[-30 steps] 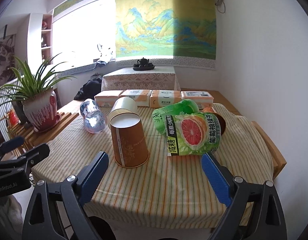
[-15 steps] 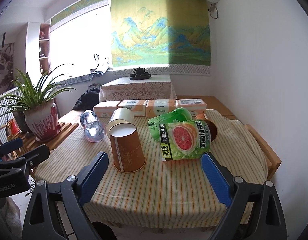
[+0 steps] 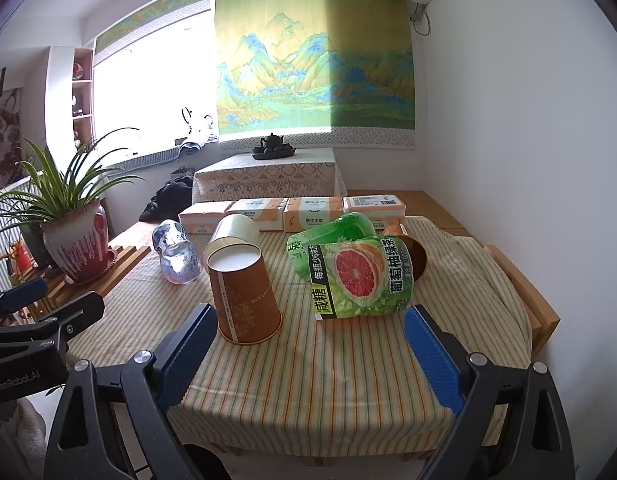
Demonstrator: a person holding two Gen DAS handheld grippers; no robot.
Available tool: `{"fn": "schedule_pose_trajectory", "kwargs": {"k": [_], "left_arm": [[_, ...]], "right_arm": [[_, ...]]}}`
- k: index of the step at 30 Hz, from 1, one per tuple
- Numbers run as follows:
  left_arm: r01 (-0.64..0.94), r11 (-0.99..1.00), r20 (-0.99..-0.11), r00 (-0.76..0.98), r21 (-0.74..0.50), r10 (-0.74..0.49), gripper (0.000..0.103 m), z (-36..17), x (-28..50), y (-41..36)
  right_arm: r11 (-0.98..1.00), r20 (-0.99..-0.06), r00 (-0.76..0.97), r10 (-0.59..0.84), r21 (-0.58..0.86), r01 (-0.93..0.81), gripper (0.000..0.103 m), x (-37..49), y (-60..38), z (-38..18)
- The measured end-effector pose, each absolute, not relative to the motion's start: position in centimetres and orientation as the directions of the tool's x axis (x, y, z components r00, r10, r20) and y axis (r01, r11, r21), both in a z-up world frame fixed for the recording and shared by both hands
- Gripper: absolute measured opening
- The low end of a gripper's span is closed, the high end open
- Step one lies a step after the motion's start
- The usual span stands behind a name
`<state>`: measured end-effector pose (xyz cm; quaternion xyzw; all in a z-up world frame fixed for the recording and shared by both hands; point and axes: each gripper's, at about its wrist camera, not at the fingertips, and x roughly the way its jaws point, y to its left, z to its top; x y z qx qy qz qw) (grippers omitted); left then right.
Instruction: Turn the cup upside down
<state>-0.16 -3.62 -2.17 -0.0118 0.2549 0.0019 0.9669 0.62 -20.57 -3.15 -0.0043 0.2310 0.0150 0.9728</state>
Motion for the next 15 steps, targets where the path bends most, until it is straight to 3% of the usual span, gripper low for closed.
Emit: {"fn": "schedule_pose_trajectory", "kwargs": {"k": [15], "left_arm": [[-0.017, 1.000, -0.490, 0.872, -0.018, 0.006, 0.102, -2.13, 0.12, -3.30]], "right_arm": [[1.000, -0.456, 0.889, 0.028, 0.006, -0.028, 0.092, 1.04, -20.73, -3.23]]}}
